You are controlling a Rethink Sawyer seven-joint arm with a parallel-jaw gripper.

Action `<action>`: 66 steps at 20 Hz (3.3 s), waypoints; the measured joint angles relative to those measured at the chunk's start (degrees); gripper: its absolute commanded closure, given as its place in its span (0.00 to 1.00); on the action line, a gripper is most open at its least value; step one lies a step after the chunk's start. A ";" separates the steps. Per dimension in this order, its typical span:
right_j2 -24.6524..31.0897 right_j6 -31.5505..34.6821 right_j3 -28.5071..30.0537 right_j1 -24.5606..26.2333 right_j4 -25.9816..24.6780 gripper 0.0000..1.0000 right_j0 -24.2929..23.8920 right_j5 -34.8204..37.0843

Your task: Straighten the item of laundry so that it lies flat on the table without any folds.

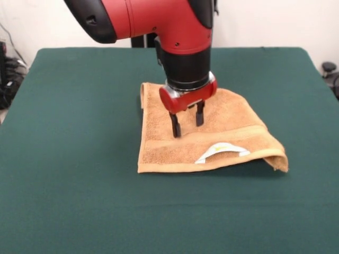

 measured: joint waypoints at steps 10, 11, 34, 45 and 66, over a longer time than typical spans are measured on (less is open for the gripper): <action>1.53 0.00 -2.55 0.14 -1.89 0.00 -0.40 -2.86; 1.55 0.00 -2.65 0.15 -1.88 0.00 -0.42 -2.94; 1.56 0.00 -6.68 4.07 -2.20 0.00 -0.36 -2.89; 1.40 0.00 -8.10 5.04 -2.10 0.00 -0.05 -1.95; 1.45 0.00 -10.98 5.82 -1.92 1.00 0.84 0.43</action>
